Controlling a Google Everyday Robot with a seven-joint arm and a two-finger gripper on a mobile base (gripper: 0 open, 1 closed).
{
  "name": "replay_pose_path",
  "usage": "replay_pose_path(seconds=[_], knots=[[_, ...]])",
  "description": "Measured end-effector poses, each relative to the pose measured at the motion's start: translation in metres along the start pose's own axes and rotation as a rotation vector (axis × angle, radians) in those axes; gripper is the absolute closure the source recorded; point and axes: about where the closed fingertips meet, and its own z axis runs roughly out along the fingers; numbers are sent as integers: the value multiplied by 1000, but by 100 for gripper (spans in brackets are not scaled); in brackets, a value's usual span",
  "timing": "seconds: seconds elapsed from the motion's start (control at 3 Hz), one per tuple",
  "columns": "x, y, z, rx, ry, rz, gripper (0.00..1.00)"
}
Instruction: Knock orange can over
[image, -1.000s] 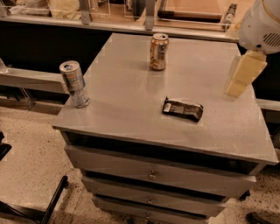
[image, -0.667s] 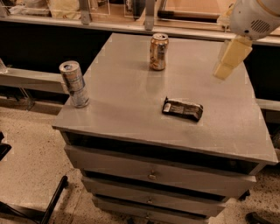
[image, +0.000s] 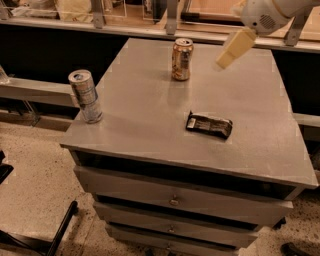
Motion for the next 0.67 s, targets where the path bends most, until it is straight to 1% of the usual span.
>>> replay_pose_path(seconds=[0.33, 0.67], knots=[[-9, -18, 34, 2, -134, 114, 0], [-21, -31, 62, 40, -277, 249, 0]])
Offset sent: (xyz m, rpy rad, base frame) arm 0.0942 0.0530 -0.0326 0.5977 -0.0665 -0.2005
